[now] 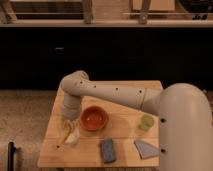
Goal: Place banana in paper cup
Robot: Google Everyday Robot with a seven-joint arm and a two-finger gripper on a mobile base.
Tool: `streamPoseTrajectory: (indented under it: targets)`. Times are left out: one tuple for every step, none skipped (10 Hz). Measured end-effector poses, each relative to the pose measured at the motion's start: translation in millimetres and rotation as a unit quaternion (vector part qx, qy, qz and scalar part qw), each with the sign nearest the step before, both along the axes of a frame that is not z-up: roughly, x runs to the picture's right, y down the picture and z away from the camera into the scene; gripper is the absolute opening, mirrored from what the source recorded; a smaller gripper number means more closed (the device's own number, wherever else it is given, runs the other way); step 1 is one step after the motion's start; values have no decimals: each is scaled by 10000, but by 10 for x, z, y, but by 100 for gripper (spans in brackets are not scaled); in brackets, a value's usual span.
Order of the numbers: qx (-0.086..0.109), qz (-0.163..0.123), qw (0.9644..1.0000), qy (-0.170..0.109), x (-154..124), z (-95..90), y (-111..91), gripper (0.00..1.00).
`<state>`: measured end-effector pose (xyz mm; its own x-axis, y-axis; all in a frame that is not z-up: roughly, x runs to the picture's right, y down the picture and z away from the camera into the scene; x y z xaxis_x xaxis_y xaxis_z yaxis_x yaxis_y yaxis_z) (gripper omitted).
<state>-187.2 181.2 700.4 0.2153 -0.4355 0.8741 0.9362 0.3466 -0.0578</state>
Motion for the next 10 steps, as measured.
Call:
streamPoseTrajectory:
  targets:
    - [-14,1,10000,5,1,2,-2,80]
    - [-22,-9,10000,1,0,6,-4,80]
    - [-27,-7,10000,-21,2,6,-11,80]
    - [-29,9,10000,-40,3,6,-25,80]
    - [-23,30,10000,-51,7,10,-44,80]
    - [-13,48,10000,-70,-2,8,-58,80]
    - [12,78,9999,-62,4,6,-87,80]
    - [35,120,9999,-25,11,4,-115,80]
    - [77,174,9998,21,17,-7,-168,80]
    - [127,225,9997,52,28,-17,-222,80]
